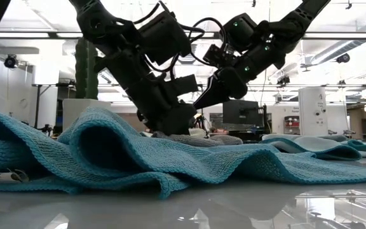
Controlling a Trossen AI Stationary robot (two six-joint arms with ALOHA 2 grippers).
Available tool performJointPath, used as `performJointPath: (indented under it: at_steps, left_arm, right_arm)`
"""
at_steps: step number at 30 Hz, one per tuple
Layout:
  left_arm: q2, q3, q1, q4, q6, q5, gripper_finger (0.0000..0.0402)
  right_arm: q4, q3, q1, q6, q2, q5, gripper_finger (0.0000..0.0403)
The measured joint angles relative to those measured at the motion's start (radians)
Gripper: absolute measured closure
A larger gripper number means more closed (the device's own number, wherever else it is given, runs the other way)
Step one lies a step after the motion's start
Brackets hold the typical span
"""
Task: Fold microfiber towels
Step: Fold the gray microfiber towel
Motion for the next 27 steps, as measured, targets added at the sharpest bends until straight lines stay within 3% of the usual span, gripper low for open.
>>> performJointPath:
  at_steps: [13, 18, 23, 25, 27]
  left_arm:
    - [-0.125, -0.006, 0.0, -0.275, -0.047, 0.004, 0.0228]
    - [-0.17, -0.016, -0.006, -0.202, 0.028, 0.058, 0.0234]
    - [-0.169, -0.017, -0.008, -0.19, 0.061, 0.109, 0.0264]
    - [-0.168, -0.02, -0.007, -0.225, 0.058, 0.107, 0.0277]
    - [-0.168, -0.022, -0.005, -0.263, 0.057, 0.082, 0.0288]
  right_arm:
    - [-0.072, 0.0, -0.002, -0.019, 0.0, 0.0, 0.0264]
    - [-0.091, 0.0, -0.002, -0.03, 0.0, -0.001, 0.0264]
    - [-0.091, 0.0, -0.002, -0.036, 0.0, -0.001, 0.0264]
    - [-0.088, 0.0, -0.002, -0.027, 0.0, -0.036, 0.0264]
    - [-0.07, 0.0, -0.003, -0.026, 0.002, -0.136, 0.0264]
